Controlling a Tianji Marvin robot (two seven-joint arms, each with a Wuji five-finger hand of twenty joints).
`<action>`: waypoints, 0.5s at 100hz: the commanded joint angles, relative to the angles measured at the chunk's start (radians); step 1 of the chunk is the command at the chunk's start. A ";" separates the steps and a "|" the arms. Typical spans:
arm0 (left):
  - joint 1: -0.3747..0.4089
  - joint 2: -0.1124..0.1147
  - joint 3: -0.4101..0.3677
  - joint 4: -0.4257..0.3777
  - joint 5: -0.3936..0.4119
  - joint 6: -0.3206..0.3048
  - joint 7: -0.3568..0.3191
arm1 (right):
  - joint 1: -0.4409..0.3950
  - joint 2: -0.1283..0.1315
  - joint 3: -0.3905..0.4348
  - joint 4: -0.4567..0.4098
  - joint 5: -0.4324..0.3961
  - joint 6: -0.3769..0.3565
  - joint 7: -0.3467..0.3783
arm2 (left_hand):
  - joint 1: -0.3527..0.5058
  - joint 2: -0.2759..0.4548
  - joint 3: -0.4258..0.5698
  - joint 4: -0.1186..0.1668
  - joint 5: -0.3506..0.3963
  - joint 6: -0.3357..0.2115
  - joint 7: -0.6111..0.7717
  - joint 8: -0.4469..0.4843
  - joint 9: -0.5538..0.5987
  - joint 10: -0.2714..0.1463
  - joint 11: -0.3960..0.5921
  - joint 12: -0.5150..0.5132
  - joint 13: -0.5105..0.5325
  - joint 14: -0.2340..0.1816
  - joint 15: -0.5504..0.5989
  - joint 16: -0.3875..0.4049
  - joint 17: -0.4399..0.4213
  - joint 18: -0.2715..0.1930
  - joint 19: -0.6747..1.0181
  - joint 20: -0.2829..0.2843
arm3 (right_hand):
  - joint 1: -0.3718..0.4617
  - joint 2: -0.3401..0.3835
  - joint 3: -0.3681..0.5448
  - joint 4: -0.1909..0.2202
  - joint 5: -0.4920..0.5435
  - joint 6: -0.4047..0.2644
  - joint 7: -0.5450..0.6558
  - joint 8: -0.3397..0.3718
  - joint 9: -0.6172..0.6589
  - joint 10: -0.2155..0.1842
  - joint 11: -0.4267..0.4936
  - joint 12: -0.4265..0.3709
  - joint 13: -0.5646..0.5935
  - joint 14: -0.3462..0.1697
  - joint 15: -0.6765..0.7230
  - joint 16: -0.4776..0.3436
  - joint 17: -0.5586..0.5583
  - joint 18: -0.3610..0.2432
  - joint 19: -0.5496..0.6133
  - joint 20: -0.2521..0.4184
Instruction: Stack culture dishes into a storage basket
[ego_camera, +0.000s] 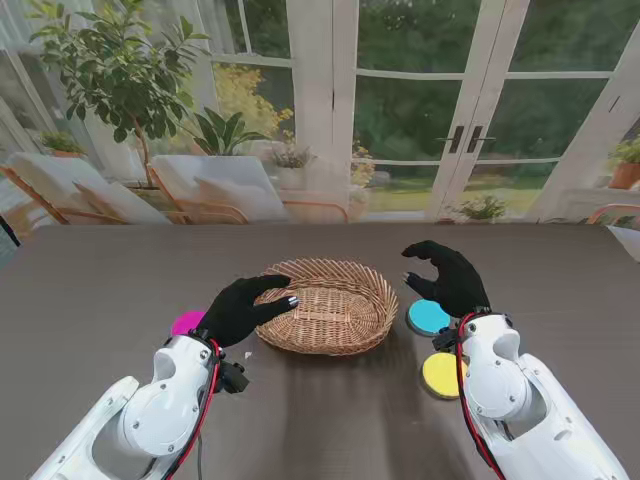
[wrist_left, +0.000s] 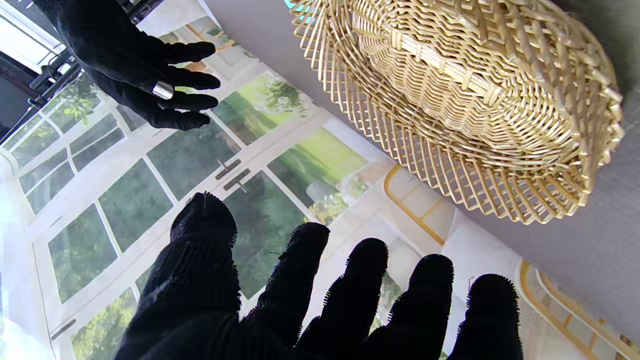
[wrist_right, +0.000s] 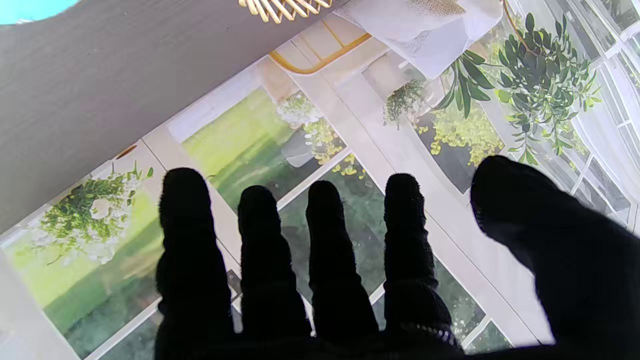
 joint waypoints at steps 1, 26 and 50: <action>0.007 -0.004 0.000 -0.008 0.001 0.006 -0.014 | -0.010 -0.004 -0.004 -0.003 0.000 -0.001 0.016 | 0.005 0.046 -0.020 0.026 -0.010 -0.014 -0.012 -0.009 -0.019 -0.010 -0.005 -0.012 -0.031 -0.009 -0.009 -0.009 -0.018 -0.019 -0.020 -0.011 | -0.023 0.017 -0.041 0.005 0.010 -0.012 -0.012 -0.004 0.017 -0.015 -0.019 -0.013 0.020 0.001 -0.009 -0.004 -0.225 0.009 -0.032 0.035; 0.003 -0.004 0.003 -0.007 0.006 0.015 -0.013 | -0.016 -0.002 0.001 -0.005 0.000 -0.012 0.025 | 0.008 0.045 -0.019 0.026 -0.009 -0.013 -0.012 -0.009 -0.016 -0.009 -0.004 -0.011 -0.028 -0.006 -0.007 -0.006 -0.016 -0.018 -0.016 -0.012 | -0.022 0.016 -0.042 0.005 0.006 -0.012 -0.013 -0.003 0.009 -0.012 -0.018 -0.012 0.017 -0.001 -0.007 -0.002 -0.225 0.008 -0.040 0.048; 0.016 0.021 -0.008 -0.030 0.177 0.048 -0.071 | -0.030 0.002 0.011 -0.024 -0.011 -0.018 0.034 | 0.004 0.039 -0.022 0.026 -0.019 -0.027 -0.015 -0.010 -0.037 -0.025 -0.010 -0.012 -0.031 -0.011 -0.007 -0.003 -0.010 -0.021 -0.010 -0.009 | -0.025 0.017 -0.046 0.005 0.003 -0.014 -0.016 -0.004 0.003 -0.009 -0.019 -0.012 0.015 0.002 -0.005 0.000 -0.225 0.008 -0.047 0.060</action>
